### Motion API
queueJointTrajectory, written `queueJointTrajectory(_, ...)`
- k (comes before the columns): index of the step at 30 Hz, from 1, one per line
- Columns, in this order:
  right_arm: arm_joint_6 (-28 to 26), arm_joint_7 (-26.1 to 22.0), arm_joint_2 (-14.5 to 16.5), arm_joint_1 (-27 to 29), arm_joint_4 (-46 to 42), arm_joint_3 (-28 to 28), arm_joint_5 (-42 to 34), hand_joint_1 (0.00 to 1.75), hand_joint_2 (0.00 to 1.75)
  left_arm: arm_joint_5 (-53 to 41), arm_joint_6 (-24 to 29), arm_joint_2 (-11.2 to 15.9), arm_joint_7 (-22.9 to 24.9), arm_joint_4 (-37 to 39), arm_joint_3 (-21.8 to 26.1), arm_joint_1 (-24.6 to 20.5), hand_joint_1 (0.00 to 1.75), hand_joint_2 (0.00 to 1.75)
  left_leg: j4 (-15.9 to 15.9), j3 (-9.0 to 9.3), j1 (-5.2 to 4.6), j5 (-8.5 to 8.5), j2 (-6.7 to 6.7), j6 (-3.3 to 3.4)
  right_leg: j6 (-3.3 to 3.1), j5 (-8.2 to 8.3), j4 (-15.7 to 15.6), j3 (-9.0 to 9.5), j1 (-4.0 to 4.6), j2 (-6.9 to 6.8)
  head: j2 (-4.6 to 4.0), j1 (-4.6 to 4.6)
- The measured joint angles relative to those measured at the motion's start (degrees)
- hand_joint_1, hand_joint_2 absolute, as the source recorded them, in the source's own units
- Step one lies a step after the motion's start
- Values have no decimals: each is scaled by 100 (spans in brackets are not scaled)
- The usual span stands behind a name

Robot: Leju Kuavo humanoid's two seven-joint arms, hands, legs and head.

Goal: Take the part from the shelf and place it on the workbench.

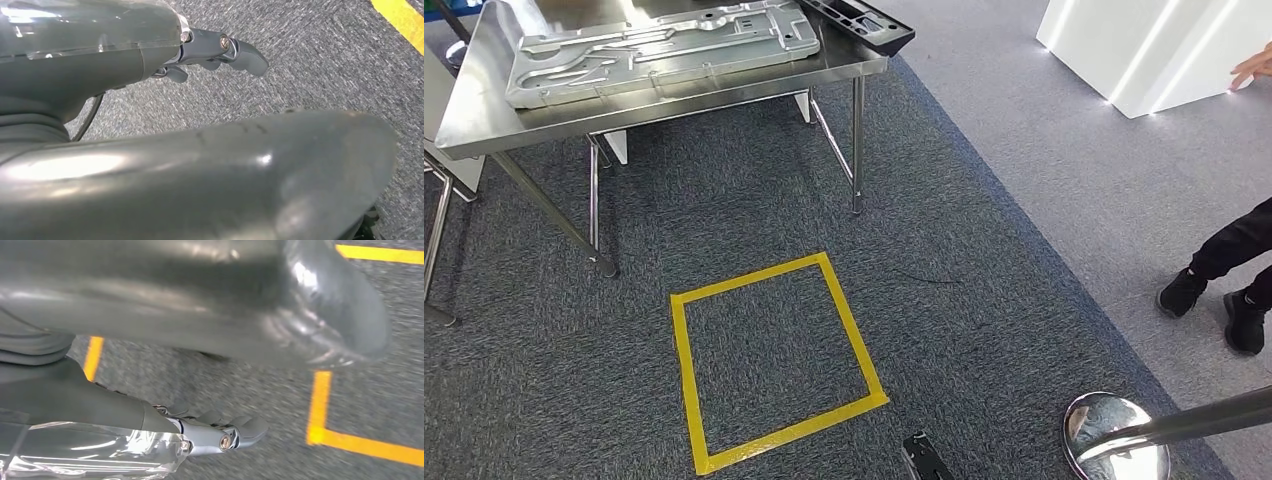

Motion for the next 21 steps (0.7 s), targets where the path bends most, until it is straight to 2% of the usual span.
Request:
queueJointTrajectory(4, 37, 313, -2, 99, 52, -25, 50, 0, 0, -46, -4, 13, 30, 0, 34, 11, 0, 0, 0, -1, 0, -2, 0, 0, 0, 0, 0, 0, -1, 0, 0, 0)
queueJointTrajectory(6, 56, 408, -2, 139, 73, -29, 91, 0, 0, -84, 2, 26, 47, 0, 38, 18, 0, 0, -14, -2, -12, 1, -2, 47, 29, 21, -32, 21, -16, -10, 0, 0)
queueJointTrajectory(8, 100, 444, -2, 165, 87, -31, 118, 0, 0, -85, 10, 35, 68, 0, 49, 21, 0, 0, -147, 72, 14, 78, -8, 109, 75, -6, -40, 53, -26, -13, 0, 0)
queueJointTrajectory(9, 131, 451, -4, 175, 92, -33, 131, 0, 0, -81, 14, 34, 81, 0, 56, 21, 0, 0, -231, 115, 36, 130, -11, 126, 96, -122, 65, 26, -28, -5, 0, 0)
queueJointTrajectory(10, 162, 451, -6, 185, 98, -35, 144, 0, 0, -78, 14, 32, 95, 0, 62, 20, 0, 0, -291, 143, 59, 177, -17, 131, 119, -315, 302, -58, -39, 6, 0, 1)
queueJointTrajectory(12, 189, 446, -17, 217, 113, -40, 163, 0, 0, -77, 15, 31, 118, 0, 70, 24, 0, 0, -310, 118, 69, 210, -43, 125, 176, -781, 1023, -331, -93, 17, 0, 1)
queueJointTrajectory(13, 191, 443, -25, 239, 120, -41, 172, 0, 0, -77, 15, 31, 126, 0, 73, 28, 0, 0, -298, 91, 78, 220, -67, 107, 208, -922, 1320, -431, -129, 17, 0, 1)
queueJointTrajectory(14, 186, 440, -36, 261, 127, -43, 180, 0, 0, -77, 15, 31, 131, 0, 75, 30, 0, 0, -275, 60, 97, 226, -100, 79, 243, -951, 1424, -433, -167, 17, 0, 0)
queueJointTrajectory(15, 180, 438, -44, 277, 132, -44, 189, 0, 0, -77, 16, 31, 134, 0, 77, 30, 0, 0, -236, 21, 128, 227, -138, 39, 282, -878, 1294, -316, -206, 19, 0, 0)
queueJointTrajectory(17, 172, 437, -52, 287, 137, -45, 227, 0, 0, -75, 27, 36, 137, -3, 83, 27, 0, 0, -98, -77, 200, 201, -224, -72, 372, -637, 618, 137, -279, 104, 0, 0)
queueJointTrajectory(18, 170, 438, -49, 287, 138, -45, 253, 0, 0, -70, 36, 46, 139, -10, 91, 26, 0, 0, -12, -124, 214, 172, -264, -137, 364, -561, 337, 305, -295, 174, 0, 2)
queueJointTrajectory(19, 170, 442, -45, 286, 139, -45, 278, 0, 0, -63, 45, 55, 140, -17, 99, 24, 0, 0, 50, -158, 215, 150, -298, -194, 320, -536, 196, 392, -298, 222, 0, -1)
queueJointTrajectory(21, 173, 449, -39, 283, 141, -45, 319, 0, 0, -46, 55, 67, 144, -28, 116, 30, 0, 0, 81, -191, 213, 143, -353, -281, 156, -534, 200, 383, -265, 219, 0, -7)
